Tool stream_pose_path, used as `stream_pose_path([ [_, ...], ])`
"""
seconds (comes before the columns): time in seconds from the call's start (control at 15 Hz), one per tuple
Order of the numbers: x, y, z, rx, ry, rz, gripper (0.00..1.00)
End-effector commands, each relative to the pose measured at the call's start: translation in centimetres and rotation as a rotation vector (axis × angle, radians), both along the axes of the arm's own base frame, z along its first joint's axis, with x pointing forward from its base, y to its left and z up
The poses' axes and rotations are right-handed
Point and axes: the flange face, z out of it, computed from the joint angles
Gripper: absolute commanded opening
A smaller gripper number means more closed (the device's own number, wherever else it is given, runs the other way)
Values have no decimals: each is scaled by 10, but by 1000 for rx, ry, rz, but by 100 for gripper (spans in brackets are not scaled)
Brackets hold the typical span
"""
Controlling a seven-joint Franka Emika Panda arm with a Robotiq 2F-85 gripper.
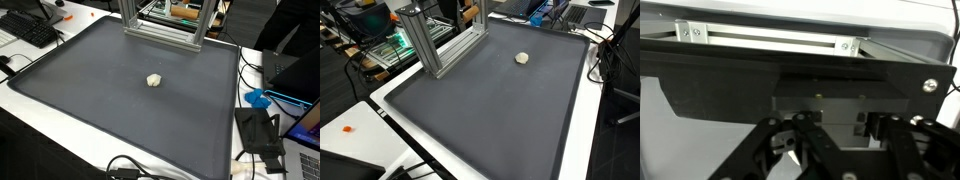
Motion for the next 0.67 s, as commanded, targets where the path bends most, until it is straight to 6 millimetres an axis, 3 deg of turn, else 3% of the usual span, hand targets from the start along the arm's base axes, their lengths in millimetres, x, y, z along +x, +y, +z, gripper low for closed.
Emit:
stream_pose_path([
  [0.0, -6, 2, 1, -4, 14, 25, 27],
  [0.2, -6, 1, 2, -11, 17, 39, 22],
  [0.6, -3, 2, 19, -19, -8, 62, 22],
])
